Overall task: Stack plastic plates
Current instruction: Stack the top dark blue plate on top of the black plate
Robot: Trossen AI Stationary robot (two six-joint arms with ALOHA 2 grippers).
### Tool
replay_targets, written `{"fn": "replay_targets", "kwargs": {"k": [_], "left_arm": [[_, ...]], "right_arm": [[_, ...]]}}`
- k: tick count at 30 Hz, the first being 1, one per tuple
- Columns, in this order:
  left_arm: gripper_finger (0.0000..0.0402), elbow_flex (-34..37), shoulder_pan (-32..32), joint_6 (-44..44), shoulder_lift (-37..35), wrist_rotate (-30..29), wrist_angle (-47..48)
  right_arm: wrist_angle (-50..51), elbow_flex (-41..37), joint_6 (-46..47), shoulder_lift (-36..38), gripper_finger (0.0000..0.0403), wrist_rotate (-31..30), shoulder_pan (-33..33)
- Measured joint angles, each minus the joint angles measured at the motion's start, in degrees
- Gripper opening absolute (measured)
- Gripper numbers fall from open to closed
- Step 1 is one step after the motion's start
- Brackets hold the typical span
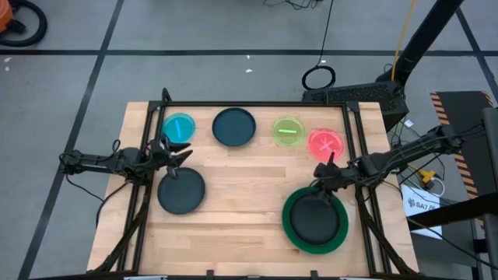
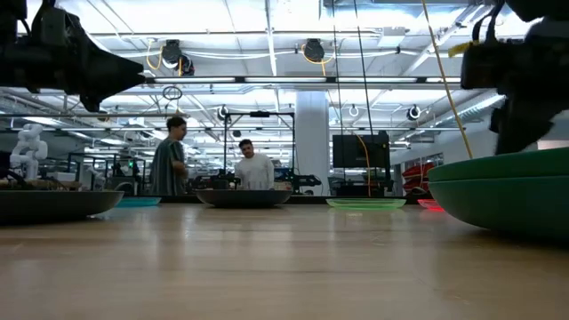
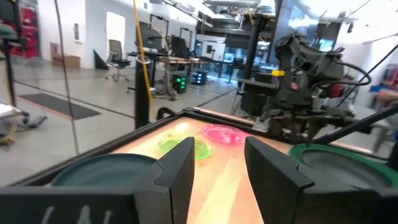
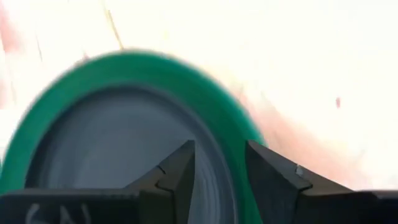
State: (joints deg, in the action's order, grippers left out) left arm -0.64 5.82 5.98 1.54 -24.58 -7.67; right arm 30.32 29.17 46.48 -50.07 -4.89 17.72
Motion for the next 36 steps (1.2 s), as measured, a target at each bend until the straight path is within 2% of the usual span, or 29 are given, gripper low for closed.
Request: {"fn": "replay_targets", "kwargs": {"k": [7,19,28,32,36], "left_arm": [[0.0147,0.02,0.05,3.01,0.00,2.61,-4.64],[0.0147,0.02,0.05,0.75,2.51,6.21,-14.26],[0.0147,0.02,0.05,0.94,13.36,6.28,-28.31],[0.0147,-0.23,0.05,2.42,20.70,6.28,-36.39],[0.0147,-4.74,0.05,3.21,29.67,6.26,-39.11]], "right_arm": [[-7.83,0.00,-8.08,0.70,0.0128,-9.78,0.00],[-25.80,0.00,-28.16,0.68,0.0128,-16.49,-0.12],[-33.19,0.00,-37.47,0.68,0.0128,-16.14,-2.34],[-33.56,0.00,-40.03,0.67,0.0128,-16.12,-3.33],[-35.57,0.00,-42.70,0.64,0.0128,-16.06,-4.24]]}}
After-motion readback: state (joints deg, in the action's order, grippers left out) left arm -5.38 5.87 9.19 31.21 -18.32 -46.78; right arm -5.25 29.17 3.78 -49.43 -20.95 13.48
